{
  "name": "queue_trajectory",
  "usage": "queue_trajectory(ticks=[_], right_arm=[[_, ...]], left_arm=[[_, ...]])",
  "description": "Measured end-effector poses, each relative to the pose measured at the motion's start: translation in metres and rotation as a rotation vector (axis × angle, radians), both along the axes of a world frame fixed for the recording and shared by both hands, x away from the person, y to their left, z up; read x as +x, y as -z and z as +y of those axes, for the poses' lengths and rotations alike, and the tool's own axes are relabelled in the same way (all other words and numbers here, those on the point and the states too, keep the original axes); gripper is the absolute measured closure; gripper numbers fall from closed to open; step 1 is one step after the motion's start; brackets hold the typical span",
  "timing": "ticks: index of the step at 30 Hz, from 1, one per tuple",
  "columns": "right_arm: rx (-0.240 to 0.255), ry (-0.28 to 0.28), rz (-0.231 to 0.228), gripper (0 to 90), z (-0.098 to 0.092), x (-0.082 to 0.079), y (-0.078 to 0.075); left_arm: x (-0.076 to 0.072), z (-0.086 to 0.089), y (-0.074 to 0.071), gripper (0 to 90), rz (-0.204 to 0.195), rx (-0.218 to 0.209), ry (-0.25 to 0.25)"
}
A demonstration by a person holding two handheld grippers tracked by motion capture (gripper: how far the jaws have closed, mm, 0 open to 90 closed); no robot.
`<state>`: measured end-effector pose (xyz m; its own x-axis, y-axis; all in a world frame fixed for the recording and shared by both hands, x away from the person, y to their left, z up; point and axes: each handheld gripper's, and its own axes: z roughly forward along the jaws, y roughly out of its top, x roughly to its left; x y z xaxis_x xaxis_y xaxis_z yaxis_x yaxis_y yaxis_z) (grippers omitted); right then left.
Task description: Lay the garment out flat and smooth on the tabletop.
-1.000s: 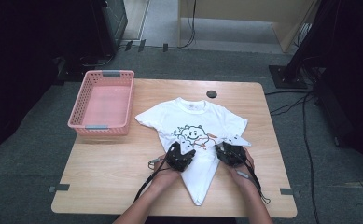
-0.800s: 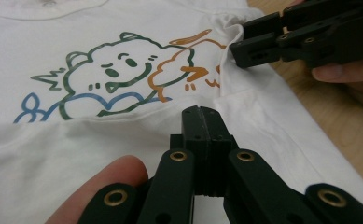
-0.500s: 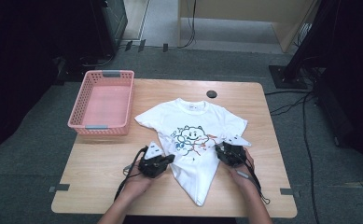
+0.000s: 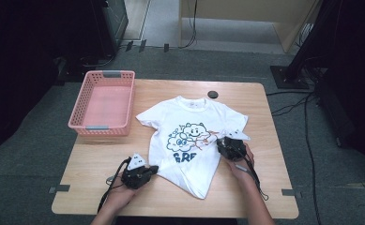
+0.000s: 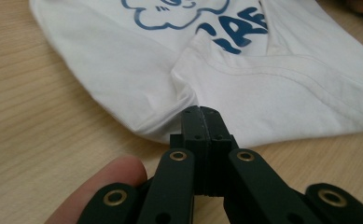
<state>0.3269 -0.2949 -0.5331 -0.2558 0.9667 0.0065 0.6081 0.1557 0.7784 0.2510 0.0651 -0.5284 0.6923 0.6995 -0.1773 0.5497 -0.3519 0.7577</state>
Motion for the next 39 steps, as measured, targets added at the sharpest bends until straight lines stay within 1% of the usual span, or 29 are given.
queue_trajectory(ticks=[2, 5, 8, 9, 10, 12, 13, 14, 15, 16, 17, 18, 20, 22, 23, 25, 26, 28, 30, 31, 33, 34, 35, 37, 39], right_arm=[[0.000, 0.008, 0.000, 60.9, 0.000, 0.003, 0.000], [-0.001, 0.018, 0.000, 60.9, 0.001, 0.005, 0.000], [-0.001, 0.017, 0.000, 60.9, 0.001, 0.005, 0.000], [-0.002, 0.017, -0.001, 60.9, 0.001, 0.005, 0.000], [-0.002, 0.018, 0.000, 60.9, 0.001, 0.005, 0.000], [-0.001, 0.023, 0.001, 60.9, 0.001, 0.005, 0.000], [-0.001, 0.024, 0.001, 60.9, 0.001, 0.005, 0.000], [-0.001, 0.023, 0.001, 60.9, 0.001, 0.005, 0.000], [-0.002, 0.023, 0.001, 60.9, 0.001, 0.005, 0.000], [-0.002, 0.023, 0.001, 60.9, 0.001, 0.005, 0.000], [-0.003, 0.023, 0.000, 60.9, 0.001, 0.005, 0.000], [-0.005, 0.023, -0.002, 60.9, 0.001, 0.005, 0.000], [-0.005, 0.023, -0.001, 60.9, 0.001, 0.005, 0.000], [-0.002, 0.024, 0.000, 60.9, 0.001, 0.005, 0.000], [-0.002, 0.024, 0.000, 60.9, 0.001, 0.005, 0.000], [-0.001, 0.024, 0.001, 60.9, 0.001, 0.005, 0.000], [0.000, 0.024, 0.000, 60.9, 0.001, 0.005, 0.000], [0.002, 0.023, 0.001, 60.9, 0.000, 0.005, 0.000], [0.002, 0.024, 0.001, 60.9, 0.000, 0.005, 0.000], [0.003, 0.023, 0.001, 60.9, 0.000, 0.005, 0.000], [0.011, 0.024, 0.005, 60.8, 0.000, 0.006, 0.000], [0.012, 0.022, 0.004, 60.7, -0.001, 0.006, 0.000], [0.023, 0.023, 0.008, 59.9, -0.002, 0.006, 0.000], [0.072, 0.026, 0.014, 57.3, -0.007, 0.006, -0.001], [0.097, 0.044, 0.015, 57.2, -0.008, 0.003, -0.002]], left_arm=[[-0.004, 0.001, 0.000, 90.0, -0.007, 0.005, -0.004], [-0.008, 0.006, 0.000, 90.0, 0.001, -0.005, 0.000], [-0.012, 0.011, -0.001, 90.0, 0.019, -0.027, 0.030], [-0.013, 0.012, -0.002, 90.0, 0.017, -0.033, 0.047], [-0.013, 0.013, -0.003, 90.0, 0.015, -0.047, 0.063], [-0.012, 0.015, -0.008, 88.8, 0.001, -0.090, 0.064], [-0.009, 0.015, -0.011, 82.6, -0.008, -0.100, 0.045], [-0.006, 0.013, -0.013, 78.4, -0.012, -0.093, 0.026], [-0.001, 0.011, -0.015, 76.7, -0.009, -0.086, 0.004], [0.004, 0.007, -0.018, 75.6, -0.008, -0.075, -0.008], [0.008, 0.003, -0.020, 73.2, -0.006, -0.079, -0.014], [0.013, -0.003, -0.021, 70.2, 0.004, -0.084, -0.011], [0.020, -0.017, -0.023, 66.5, 0.010, -0.068, -0.006], [0.024, -0.033, -0.022, 64.0, 0.007, -0.026, 0.004], [0.025, -0.040, -0.020, 63.8, -0.003, 0.003, 0.006], [0.027, -0.050, -0.015, 68.5, -0.015, 0.054, -0.007], [0.028, -0.053, -0.012, 73.6, -0.010, 0.071, -0.010], [0.028, -0.055, -0.007, 81.4, -0.006, 0.079, -0.015], [0.027, -0.052, -0.003, 87.0, -0.013, 0.063, -0.023], [0.026, -0.050, -0.002, 88.3, -0.010, 0.047, -0.032], [0.027, -0.047, -0.001, 90.0, -0.011, 0.039, -0.032], [0.027, -0.046, 0.000, 90.0, -0.018, 0.029, -0.027], [0.027, -0.045, 0.001, 90.0, -0.023, 0.024, -0.025], [0.028, -0.044, 0.002, 90.0, -0.008, 0.000, -0.032], [0.028, -0.044, 0.002, 90.0, -0.010, 0.005, -0.033]])
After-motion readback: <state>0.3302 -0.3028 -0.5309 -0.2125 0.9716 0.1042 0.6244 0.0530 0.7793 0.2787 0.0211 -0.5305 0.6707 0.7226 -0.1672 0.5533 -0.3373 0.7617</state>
